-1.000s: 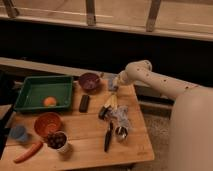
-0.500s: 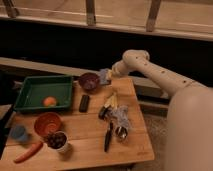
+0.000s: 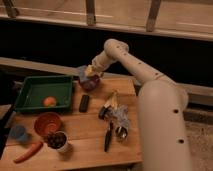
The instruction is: Place sponge in tray
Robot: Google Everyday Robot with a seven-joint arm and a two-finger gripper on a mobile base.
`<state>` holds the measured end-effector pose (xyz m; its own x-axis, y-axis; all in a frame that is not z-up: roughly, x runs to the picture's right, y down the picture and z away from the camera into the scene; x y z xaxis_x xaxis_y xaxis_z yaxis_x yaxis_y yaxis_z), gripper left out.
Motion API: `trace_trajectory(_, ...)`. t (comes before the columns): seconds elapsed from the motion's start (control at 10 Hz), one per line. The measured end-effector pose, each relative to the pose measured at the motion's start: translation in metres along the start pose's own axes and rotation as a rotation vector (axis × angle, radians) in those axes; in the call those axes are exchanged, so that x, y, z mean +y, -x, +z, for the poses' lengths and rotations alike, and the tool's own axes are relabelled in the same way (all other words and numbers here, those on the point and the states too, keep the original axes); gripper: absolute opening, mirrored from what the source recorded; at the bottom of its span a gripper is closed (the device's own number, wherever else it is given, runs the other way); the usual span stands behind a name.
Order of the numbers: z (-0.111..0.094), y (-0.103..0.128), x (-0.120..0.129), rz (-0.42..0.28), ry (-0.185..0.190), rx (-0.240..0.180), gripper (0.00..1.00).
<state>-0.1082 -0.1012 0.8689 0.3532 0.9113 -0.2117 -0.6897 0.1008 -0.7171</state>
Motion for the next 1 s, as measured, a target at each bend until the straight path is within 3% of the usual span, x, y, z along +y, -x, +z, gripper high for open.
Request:
trace_trajectory(0.2,0.008,0.005,0.017,-0.036,0.037,0.015,0.0)
trace_trajectory(0.8,0.008,0.004,0.017,-0.044,0.043,0.025,0.0)
trace_trajectory(1.0,0.024,0.007,0.036,-0.113,0.066,0.071,0.0)
